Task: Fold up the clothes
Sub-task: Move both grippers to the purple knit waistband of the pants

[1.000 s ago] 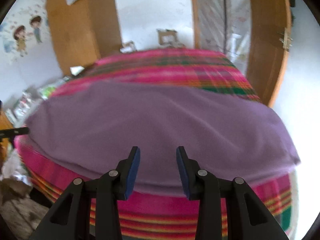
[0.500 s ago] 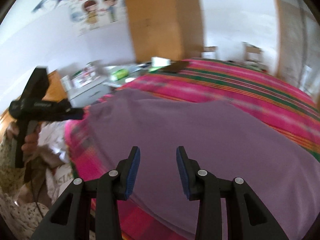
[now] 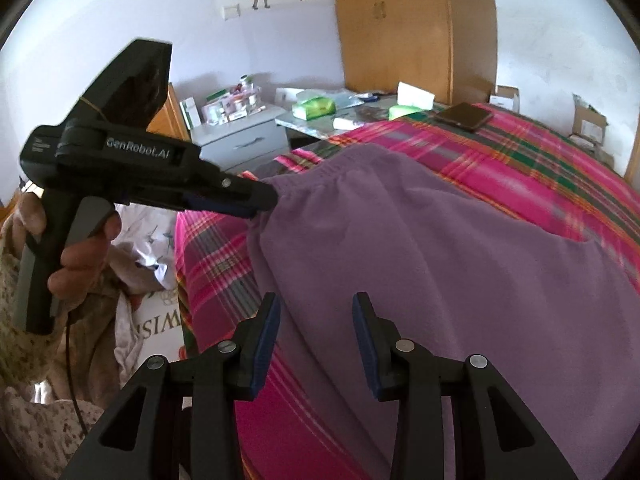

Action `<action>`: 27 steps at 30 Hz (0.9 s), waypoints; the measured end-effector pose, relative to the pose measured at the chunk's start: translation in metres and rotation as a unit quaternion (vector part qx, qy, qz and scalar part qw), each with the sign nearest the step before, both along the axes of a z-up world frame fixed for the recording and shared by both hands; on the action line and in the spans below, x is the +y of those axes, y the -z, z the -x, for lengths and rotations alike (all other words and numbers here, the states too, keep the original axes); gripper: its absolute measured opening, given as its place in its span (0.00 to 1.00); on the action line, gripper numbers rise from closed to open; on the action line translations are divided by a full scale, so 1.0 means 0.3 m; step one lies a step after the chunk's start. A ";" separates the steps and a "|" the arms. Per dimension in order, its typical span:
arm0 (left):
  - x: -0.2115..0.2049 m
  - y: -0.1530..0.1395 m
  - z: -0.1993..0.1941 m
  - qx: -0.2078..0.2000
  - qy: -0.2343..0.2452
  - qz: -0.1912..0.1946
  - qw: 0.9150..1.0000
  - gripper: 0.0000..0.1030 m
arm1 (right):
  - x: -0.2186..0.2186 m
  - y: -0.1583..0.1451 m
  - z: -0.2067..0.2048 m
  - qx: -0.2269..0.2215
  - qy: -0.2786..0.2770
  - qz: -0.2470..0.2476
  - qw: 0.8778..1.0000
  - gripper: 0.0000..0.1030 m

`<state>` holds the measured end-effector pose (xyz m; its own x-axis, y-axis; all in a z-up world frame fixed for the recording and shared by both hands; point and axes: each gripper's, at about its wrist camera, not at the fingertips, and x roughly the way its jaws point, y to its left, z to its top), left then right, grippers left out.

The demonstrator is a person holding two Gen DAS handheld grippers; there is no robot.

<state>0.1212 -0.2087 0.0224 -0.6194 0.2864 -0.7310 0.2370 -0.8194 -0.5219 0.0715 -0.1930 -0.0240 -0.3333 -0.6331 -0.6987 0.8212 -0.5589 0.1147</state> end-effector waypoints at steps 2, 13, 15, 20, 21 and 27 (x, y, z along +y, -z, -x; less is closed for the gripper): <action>0.003 0.001 0.004 -0.004 0.005 0.004 1.000 0.36 | -0.025 0.011 0.004 -0.001 0.003 -0.008 1.000 0.38; -0.041 0.006 -0.021 0.022 0.000 -0.028 0.999 0.16 | -0.096 0.013 0.006 0.010 0.013 -0.019 1.000 0.07; -0.050 0.004 -0.026 0.028 -0.003 -0.032 0.999 0.15 | -0.095 -0.001 -0.002 0.014 0.010 -0.013 1.000 0.05; -0.055 -0.002 -0.045 0.037 -0.001 -0.033 0.999 0.13 | -0.104 -0.028 -0.044 0.021 -0.011 -0.004 1.000 0.04; -0.056 -0.001 -0.050 0.037 0.000 -0.032 0.999 0.06 | -0.105 -0.026 -0.049 0.017 -0.015 -0.004 1.000 0.04; -0.094 0.037 -0.080 0.021 -0.020 -0.029 0.999 0.02 | -0.113 0.010 -0.044 -0.007 -0.016 -0.013 1.000 0.04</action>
